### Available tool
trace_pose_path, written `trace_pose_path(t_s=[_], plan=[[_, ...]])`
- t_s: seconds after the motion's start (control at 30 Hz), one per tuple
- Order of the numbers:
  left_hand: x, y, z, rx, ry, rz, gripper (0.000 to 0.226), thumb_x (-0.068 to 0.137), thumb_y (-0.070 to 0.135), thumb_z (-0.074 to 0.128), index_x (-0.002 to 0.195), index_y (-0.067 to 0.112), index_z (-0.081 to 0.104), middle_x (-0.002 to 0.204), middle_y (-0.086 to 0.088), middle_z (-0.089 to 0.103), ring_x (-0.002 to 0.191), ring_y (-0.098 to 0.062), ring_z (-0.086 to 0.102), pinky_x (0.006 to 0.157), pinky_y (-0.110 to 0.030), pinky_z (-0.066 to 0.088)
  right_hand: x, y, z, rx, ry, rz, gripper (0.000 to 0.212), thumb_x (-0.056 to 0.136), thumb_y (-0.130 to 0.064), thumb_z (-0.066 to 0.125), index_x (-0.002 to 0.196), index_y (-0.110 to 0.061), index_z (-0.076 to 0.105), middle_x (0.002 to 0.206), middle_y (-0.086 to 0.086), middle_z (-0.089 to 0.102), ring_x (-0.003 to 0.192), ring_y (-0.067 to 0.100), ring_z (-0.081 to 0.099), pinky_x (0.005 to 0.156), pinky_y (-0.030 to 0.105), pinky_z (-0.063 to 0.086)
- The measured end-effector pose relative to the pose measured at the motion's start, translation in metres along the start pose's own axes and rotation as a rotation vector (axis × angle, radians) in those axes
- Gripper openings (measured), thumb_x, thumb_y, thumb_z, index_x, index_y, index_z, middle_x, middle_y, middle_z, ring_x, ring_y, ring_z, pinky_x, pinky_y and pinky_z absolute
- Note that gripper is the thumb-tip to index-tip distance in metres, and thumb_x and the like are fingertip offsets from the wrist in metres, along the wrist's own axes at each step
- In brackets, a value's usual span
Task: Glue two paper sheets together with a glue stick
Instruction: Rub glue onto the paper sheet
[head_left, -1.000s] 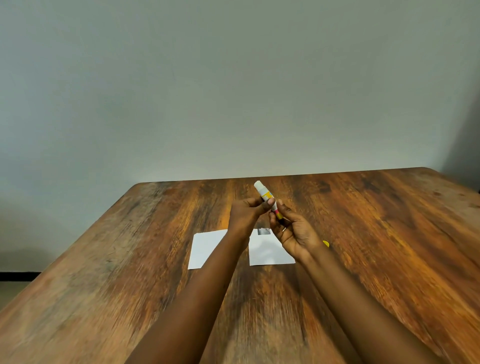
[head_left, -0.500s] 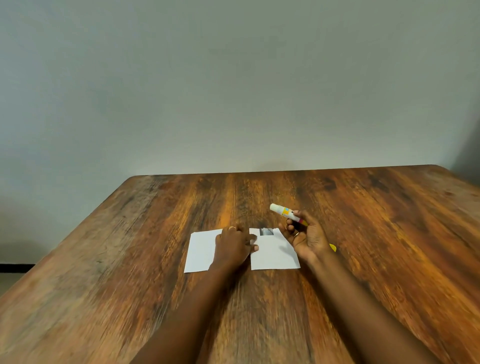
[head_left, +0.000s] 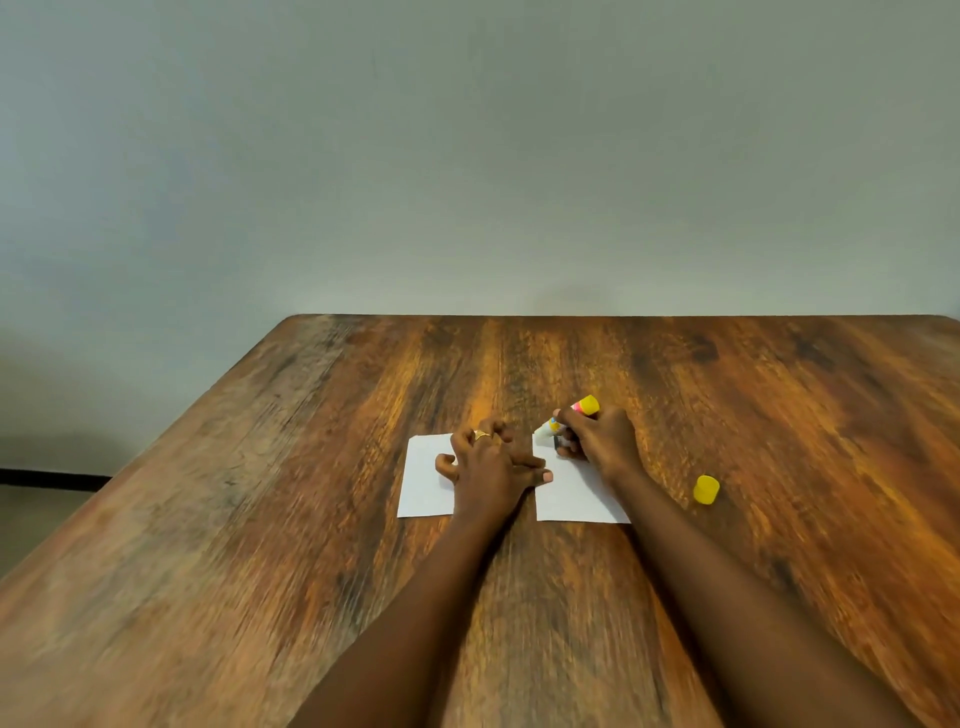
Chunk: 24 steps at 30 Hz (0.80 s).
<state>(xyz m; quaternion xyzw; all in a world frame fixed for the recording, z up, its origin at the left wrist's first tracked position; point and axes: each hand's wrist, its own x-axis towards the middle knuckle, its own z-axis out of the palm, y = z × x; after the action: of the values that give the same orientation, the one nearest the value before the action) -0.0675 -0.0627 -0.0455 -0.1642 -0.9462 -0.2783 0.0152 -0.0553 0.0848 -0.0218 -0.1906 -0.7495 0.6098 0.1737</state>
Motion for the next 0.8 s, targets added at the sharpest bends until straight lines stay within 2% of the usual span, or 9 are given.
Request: trace_pose_path(t_s=[0.07, 0.27, 0.33, 0.43, 0.6, 0.8], plan=[[0.0024, -0.0021, 0.0017, -0.018, -0.017, 0.01, 0.031, 0.08, 0.05, 0.064, 0.107, 0.037, 0.071, 0.139, 0.01, 0.051, 0.139, -0.025, 0.021, 0.108, -0.05, 0.022, 0.0011, 0.0002, 0.0015, -0.083, 0.007, -0.039, 0.02, 0.081, -0.017, 0.066, 0.064, -0.007, 0.064, 0.055, 0.008, 0.063, 0.043, 0.013, 0.057, 0.047, 0.023, 0.052], [0.0039, -0.0025, 0.0019, -0.008, -0.039, -0.005, 0.035, 0.081, 0.05, 0.063, 0.111, 0.034, 0.069, 0.141, 0.005, 0.048, 0.135, -0.027, 0.02, 0.104, -0.046, 0.022, 0.0031, 0.0015, 0.0039, -0.132, 0.045, -0.044, 0.022, 0.081, -0.018, 0.066, 0.06, -0.018, 0.06, 0.058, 0.006, 0.064, 0.047, 0.014, 0.06, 0.055, 0.032, 0.055], [0.0041, -0.0017, 0.0017, 0.0, -0.055, -0.013, 0.036, 0.081, 0.05, 0.063, 0.112, 0.033, 0.069, 0.142, 0.004, 0.048, 0.135, -0.027, 0.02, 0.106, -0.047, 0.023, 0.0032, 0.0016, 0.0045, -0.157, 0.047, -0.061, 0.021, 0.081, -0.019, 0.066, 0.061, -0.019, 0.059, 0.06, 0.005, 0.064, 0.05, 0.014, 0.061, 0.056, 0.032, 0.054], [0.0031, -0.0006, 0.0008, -0.018, -0.027, -0.021, 0.035, 0.079, 0.049, 0.065, 0.11, 0.033, 0.07, 0.145, 0.002, 0.042, 0.132, -0.03, 0.018, 0.101, -0.047, 0.024, 0.0039, 0.001, 0.0052, -0.192, 0.041, -0.077, 0.021, 0.081, -0.02, 0.066, 0.061, -0.018, 0.059, 0.063, 0.008, 0.065, 0.05, 0.012, 0.061, 0.057, 0.031, 0.054], [0.0023, 0.0016, -0.0001, -0.01, -0.024, -0.029, 0.036, 0.079, 0.049, 0.065, 0.11, 0.031, 0.071, 0.136, 0.003, 0.052, 0.13, -0.028, 0.019, 0.1, -0.048, 0.025, 0.004, -0.0002, 0.0059, -0.243, 0.025, -0.104, 0.019, 0.081, -0.021, 0.068, 0.066, -0.01, 0.062, 0.071, 0.014, 0.068, 0.063, 0.021, 0.062, 0.064, 0.036, 0.053], [-0.0012, 0.0046, -0.0022, 0.003, -0.005, -0.016, 0.034, 0.08, 0.047, 0.065, 0.11, 0.031, 0.071, 0.143, 0.002, 0.044, 0.134, -0.03, 0.017, 0.105, -0.053, 0.023, 0.0046, -0.0021, 0.0033, -0.299, 0.018, -0.133, 0.019, 0.08, -0.018, 0.068, 0.066, -0.008, 0.061, 0.075, 0.019, 0.069, 0.061, 0.018, 0.056, 0.052, 0.024, 0.041]])
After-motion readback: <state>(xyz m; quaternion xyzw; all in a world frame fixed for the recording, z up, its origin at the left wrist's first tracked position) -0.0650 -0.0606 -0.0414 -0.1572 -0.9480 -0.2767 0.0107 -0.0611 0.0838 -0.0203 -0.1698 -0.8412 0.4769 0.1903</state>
